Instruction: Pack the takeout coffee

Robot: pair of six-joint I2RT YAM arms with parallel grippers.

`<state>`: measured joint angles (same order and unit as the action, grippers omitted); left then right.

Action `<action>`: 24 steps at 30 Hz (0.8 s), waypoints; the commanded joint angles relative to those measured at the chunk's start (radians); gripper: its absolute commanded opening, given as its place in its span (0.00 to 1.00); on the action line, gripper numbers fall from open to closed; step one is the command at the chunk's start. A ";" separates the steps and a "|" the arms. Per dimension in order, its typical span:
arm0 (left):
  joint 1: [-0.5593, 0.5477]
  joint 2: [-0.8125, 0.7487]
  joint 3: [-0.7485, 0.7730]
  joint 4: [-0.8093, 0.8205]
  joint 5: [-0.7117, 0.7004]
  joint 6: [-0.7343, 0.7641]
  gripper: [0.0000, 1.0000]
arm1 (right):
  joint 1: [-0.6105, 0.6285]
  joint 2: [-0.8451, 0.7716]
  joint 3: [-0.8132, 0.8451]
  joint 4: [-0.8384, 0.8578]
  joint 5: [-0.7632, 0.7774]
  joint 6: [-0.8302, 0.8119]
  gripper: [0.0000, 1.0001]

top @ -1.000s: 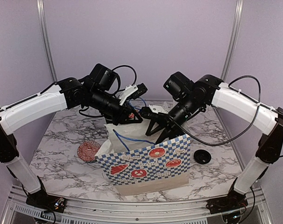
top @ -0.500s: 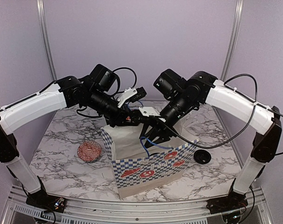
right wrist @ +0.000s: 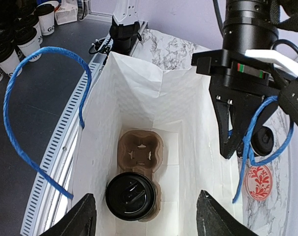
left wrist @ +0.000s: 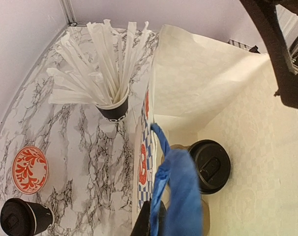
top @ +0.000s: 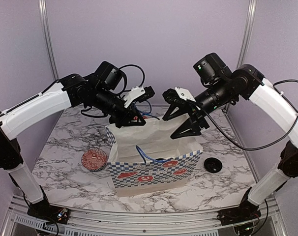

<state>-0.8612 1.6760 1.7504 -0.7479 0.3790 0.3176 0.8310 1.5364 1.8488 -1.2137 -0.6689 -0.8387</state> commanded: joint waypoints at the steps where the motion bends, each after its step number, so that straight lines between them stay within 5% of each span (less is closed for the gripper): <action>1: 0.038 0.071 0.067 -0.031 -0.027 0.023 0.14 | -0.045 -0.021 0.036 0.004 -0.003 0.003 0.67; 6: 0.040 0.081 0.102 -0.036 -0.093 0.006 0.50 | -0.108 -0.042 0.042 0.016 -0.008 0.016 0.68; 15: 0.052 -0.192 0.030 -0.013 -0.438 -0.057 0.81 | -0.291 -0.084 0.049 0.049 0.005 0.040 0.85; 19: 0.152 -0.186 0.009 -0.019 -0.533 -0.129 0.84 | -0.371 -0.071 0.017 0.093 0.011 0.087 0.98; 24: 0.288 -0.035 0.111 -0.090 -0.510 -0.186 0.84 | -0.401 -0.041 -0.032 0.121 0.075 0.117 0.99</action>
<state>-0.6544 1.4765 1.8030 -0.7700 -0.0803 0.2031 0.4469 1.4708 1.8427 -1.1313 -0.6456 -0.7654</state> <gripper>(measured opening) 0.847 0.986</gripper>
